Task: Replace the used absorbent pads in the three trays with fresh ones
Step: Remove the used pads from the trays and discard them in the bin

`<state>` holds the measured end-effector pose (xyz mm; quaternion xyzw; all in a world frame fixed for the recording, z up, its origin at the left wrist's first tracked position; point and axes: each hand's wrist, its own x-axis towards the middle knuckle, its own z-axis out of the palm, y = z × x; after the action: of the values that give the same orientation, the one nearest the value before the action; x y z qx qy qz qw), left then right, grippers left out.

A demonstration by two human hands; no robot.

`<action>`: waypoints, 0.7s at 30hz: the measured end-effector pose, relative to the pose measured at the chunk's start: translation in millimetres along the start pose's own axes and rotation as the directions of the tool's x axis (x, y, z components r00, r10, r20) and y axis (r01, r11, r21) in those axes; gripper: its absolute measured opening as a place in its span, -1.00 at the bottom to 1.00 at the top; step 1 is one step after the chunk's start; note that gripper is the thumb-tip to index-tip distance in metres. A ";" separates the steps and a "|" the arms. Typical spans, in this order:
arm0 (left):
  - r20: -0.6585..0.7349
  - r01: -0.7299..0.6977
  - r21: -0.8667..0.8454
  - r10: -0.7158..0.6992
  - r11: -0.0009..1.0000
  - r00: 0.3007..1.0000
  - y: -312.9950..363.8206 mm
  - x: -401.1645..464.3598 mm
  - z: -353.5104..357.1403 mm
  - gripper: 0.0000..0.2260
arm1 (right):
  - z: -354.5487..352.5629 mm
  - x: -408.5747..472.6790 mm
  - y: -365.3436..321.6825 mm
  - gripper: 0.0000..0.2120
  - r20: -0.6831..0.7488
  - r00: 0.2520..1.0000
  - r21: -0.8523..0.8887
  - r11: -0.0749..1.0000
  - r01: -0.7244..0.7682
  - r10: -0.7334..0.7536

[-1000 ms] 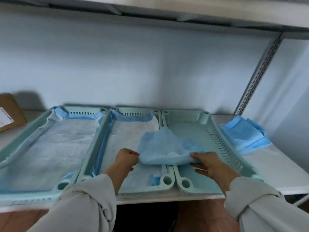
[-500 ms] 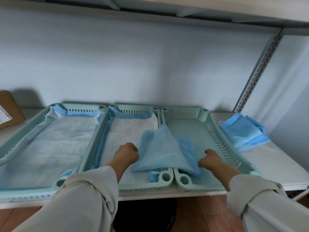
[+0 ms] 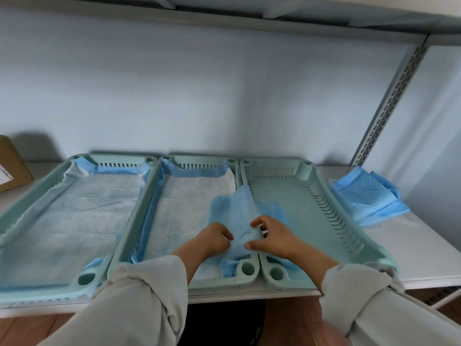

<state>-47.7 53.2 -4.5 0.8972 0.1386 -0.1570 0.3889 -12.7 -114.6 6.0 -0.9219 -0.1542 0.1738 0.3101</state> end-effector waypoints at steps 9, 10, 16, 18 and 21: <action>-0.001 -0.107 0.413 0.118 0.905 0.993 -3.5 2.2 14.1 -0.47 | -4.1 0.6 -22.0 -0.21 0.121 0.993 -0.348 0.937 0.043 0.000; -0.050 -0.096 0.448 0.132 0.889 0.990 -0.5 0.6 14.9 -0.52 | -5.5 -0.9 -24.7 -0.27 0.073 0.997 -0.405 0.913 0.039 -0.010; -0.274 -0.010 0.360 0.116 0.933 0.955 12.3 -4.0 11.6 -0.80 | -8.6 -7.8 -31.4 -0.53 -0.022 0.991 -0.624 0.776 0.092 -0.135; -0.229 0.046 0.159 -0.008 0.986 0.973 13.3 -5.0 7.1 -0.70 | -6.3 -8.1 -31.4 -0.68 -0.069 0.982 -0.616 0.782 0.096 -0.175; -0.020 0.186 -0.312 -0.202 0.932 0.979 19.2 -8.0 8.2 -0.55 | -6.3 -7.5 -37.7 -0.79 -0.238 0.944 -0.493 0.866 0.086 -0.229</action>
<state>-49.3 33.5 5.9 0.8111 0.2592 -0.1479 0.5031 -23.4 -92.1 35.9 -0.9690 -0.2207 -0.0317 0.1063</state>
